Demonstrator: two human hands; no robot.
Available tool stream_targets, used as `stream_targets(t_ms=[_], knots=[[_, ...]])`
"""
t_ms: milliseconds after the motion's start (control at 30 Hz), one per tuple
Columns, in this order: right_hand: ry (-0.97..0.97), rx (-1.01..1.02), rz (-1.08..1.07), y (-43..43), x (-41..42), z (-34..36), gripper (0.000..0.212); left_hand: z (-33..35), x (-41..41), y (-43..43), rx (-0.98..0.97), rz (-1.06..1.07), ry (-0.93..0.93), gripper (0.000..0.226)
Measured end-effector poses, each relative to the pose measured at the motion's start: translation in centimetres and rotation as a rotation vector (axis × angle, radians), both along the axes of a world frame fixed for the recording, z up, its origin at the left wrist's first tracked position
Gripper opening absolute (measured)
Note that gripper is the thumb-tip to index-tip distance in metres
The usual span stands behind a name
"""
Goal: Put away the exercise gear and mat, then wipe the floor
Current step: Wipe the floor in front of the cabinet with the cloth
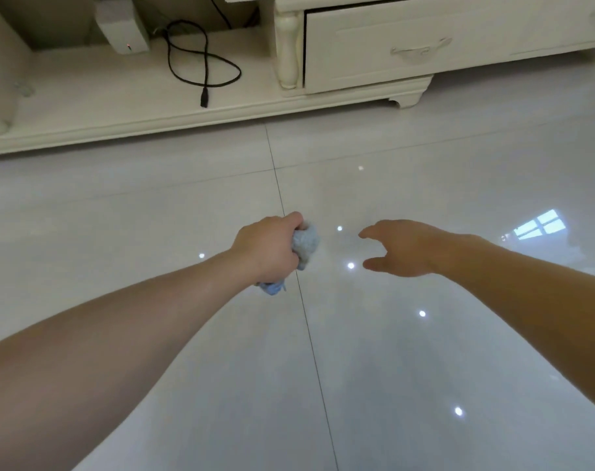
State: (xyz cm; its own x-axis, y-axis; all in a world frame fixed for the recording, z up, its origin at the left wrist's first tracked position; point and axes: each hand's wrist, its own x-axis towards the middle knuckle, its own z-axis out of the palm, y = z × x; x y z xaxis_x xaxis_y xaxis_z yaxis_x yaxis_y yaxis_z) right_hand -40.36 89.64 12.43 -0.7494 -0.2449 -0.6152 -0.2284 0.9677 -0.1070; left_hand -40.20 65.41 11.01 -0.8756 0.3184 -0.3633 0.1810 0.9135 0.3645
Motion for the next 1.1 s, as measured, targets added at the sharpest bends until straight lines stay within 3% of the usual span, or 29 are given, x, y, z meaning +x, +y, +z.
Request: stream_targets(t_ms=[433,1100], knots=[[0.007,-0.089,-0.139,-4.2,1.6,14.6,0.066,14.7,1.4,-3.5,-0.008,0.078,-0.074,0.031],[0.108,-0.128,-0.218,-9.7,6.9,46.7,0.063,47.5,7.3,-9.8,0.085,0.36,-0.03,0.036]])
